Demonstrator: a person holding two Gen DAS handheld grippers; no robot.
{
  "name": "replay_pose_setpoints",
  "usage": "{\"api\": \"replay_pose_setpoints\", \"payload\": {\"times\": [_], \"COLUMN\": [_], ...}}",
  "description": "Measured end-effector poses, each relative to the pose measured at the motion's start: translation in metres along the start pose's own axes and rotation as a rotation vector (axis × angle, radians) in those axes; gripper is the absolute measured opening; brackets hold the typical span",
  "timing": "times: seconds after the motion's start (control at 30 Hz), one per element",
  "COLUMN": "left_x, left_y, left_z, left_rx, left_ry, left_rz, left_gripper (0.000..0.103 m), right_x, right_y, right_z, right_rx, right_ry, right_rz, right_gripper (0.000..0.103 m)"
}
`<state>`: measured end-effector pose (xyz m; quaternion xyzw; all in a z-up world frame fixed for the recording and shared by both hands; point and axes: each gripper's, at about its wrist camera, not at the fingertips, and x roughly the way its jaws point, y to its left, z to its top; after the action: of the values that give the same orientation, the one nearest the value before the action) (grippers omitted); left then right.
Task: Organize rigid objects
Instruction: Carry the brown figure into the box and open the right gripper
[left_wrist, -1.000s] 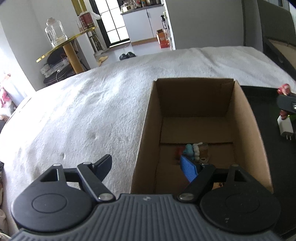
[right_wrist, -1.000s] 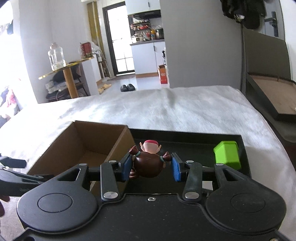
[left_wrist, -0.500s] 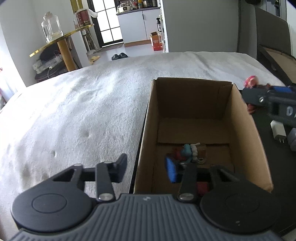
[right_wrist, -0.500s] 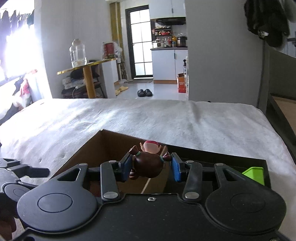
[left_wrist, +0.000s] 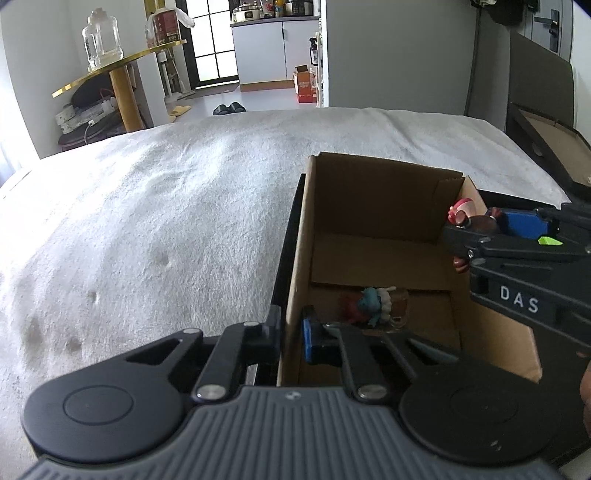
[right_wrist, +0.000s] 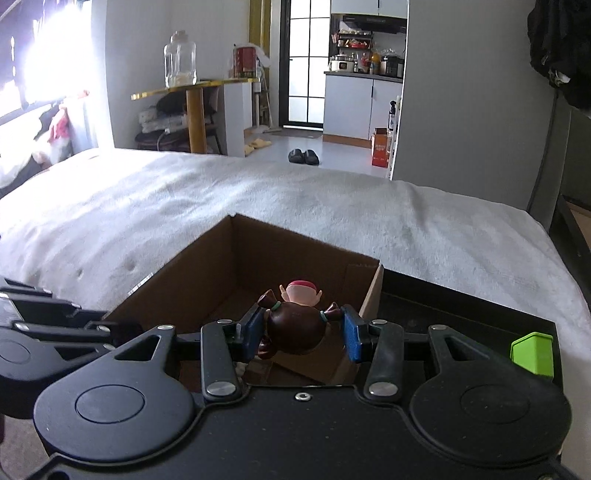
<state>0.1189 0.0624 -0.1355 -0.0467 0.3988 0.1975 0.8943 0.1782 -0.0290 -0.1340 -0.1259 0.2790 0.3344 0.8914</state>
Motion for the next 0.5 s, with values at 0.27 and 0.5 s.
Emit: {"api": "replay_pose_setpoints", "payload": {"times": [0.27,0.5], "left_x": [-0.001,-0.004], "left_y": [-0.001,-0.009], "left_z": [0.003,0.007], "left_rx": [-0.007,0.009], "left_ry": [0.006,0.006], "left_rz": [0.016,0.050], "left_gripper": [0.011,0.014], "right_x": [-0.002,-0.014], "right_y": [0.007,-0.012], "right_z": [-0.001,-0.004], "right_rx": [-0.075,0.007], "right_ry": [-0.003,-0.011], "right_rz": [-0.097,-0.100], "right_gripper": [0.060,0.060]}}
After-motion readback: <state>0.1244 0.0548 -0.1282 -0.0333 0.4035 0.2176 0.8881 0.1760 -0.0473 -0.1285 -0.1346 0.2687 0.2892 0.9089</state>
